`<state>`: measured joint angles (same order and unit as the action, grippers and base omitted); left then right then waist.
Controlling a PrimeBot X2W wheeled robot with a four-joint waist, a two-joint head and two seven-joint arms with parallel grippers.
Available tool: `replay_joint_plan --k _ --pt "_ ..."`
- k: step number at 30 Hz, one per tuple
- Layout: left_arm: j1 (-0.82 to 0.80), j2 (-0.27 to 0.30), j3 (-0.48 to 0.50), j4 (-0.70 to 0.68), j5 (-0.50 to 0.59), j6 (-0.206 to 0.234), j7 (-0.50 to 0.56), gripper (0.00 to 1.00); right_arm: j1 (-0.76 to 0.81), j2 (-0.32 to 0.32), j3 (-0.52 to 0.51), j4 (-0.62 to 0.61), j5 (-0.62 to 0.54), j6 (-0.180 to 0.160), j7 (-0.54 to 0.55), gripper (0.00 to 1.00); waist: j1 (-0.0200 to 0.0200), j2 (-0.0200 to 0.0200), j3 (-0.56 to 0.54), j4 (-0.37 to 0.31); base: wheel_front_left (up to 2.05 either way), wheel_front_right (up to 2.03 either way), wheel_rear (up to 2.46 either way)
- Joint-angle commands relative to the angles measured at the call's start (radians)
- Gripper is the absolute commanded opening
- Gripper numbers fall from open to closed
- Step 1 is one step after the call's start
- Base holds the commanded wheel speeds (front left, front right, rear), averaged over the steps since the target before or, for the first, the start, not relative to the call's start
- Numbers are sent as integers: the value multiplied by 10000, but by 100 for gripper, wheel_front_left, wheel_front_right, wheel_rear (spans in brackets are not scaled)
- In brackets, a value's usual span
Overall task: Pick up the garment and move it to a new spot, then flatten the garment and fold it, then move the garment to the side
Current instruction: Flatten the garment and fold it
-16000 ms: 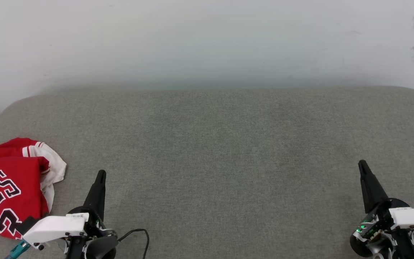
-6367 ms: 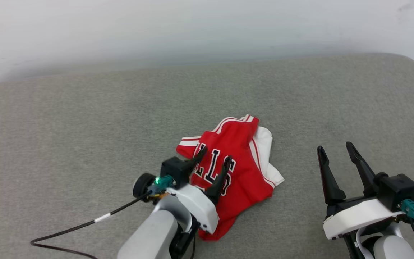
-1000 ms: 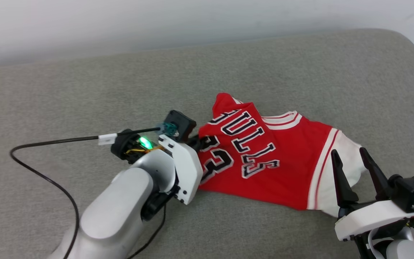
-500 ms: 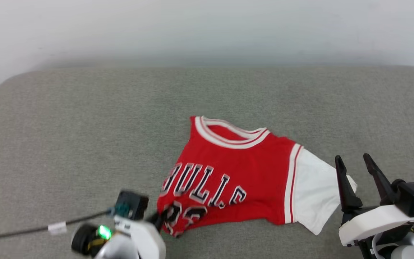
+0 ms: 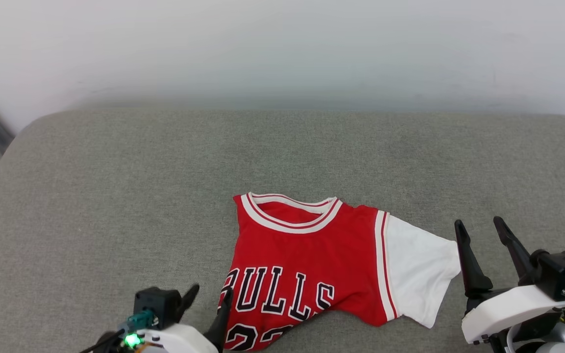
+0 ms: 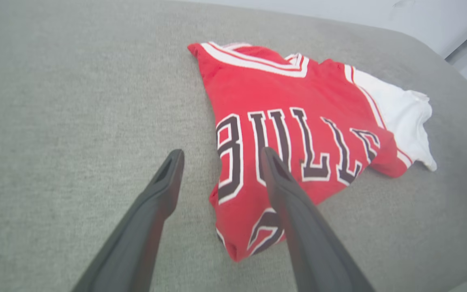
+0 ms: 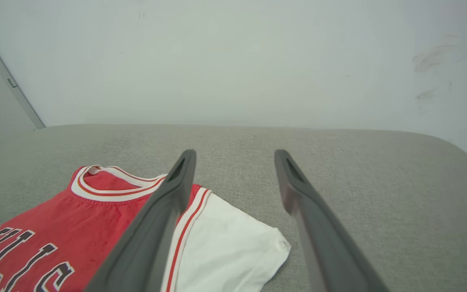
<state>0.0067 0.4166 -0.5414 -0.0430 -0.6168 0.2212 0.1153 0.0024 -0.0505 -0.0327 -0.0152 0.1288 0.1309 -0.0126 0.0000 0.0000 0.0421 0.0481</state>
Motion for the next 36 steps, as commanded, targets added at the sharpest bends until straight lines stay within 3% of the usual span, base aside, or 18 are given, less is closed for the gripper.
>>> replay_joint_plan --k 1,7,11,16,22,31,32,33,35,36 --pt "-244 45 55 -71 197 -25 -248 100 88 7 10 -87 -84 -3 30 100 0 0 -34 6 0 0 0" --pt "-1512 88 423 44 547 -101 -706 100 -83 7 98 -258 -169 -3 179 100 0 0 208 -75 0 0 0" --pt "-2834 72 538 518 405 -583 -440 100 -335 7 224 -369 -244 -3 233 100 0 0 739 -248 0 0 0" --pt "-4507 176 445 1655 -84 -1548 663 100 -714 7 456 -376 -373 -3 236 100 0 0 1468 -622 0 0 0" --pt "-5798 570 -102 3010 -660 -2655 2921 100 -1105 5 650 -214 -332 -3 113 100 0 0 2165 -1127 0 0 0" --pt "-6304 820 -753 4555 -1572 -3223 5571 100 -1341 8 839 306 -105 -3 -216 100 0 0 2714 -1587 0 0 0" --pt "-6224 758 -812 4671 -1700 -3237 5791 87 -1377 8 852 359 -69 -3 -244 100 0 0 2721 -1607 0 0 0" --pt "-6177 739 -886 4753 -1765 -3262 5982 53 -1397 7 856 414 -47 -3 -271 100 0 0 2726 -1626 0 0 0" --pt "-6174 686 -909 4783 -1782 -3264 5876 0 -1452 7 866 524 -13 -3 -327 100 0 0 2722 -1659 0 0 0" --pt "-6180 703 -932 4807 -1704 -3258 5792 0 -1473 7 870 590 9 -3 -337 100 0 0 2691 -1674 0 0 0"
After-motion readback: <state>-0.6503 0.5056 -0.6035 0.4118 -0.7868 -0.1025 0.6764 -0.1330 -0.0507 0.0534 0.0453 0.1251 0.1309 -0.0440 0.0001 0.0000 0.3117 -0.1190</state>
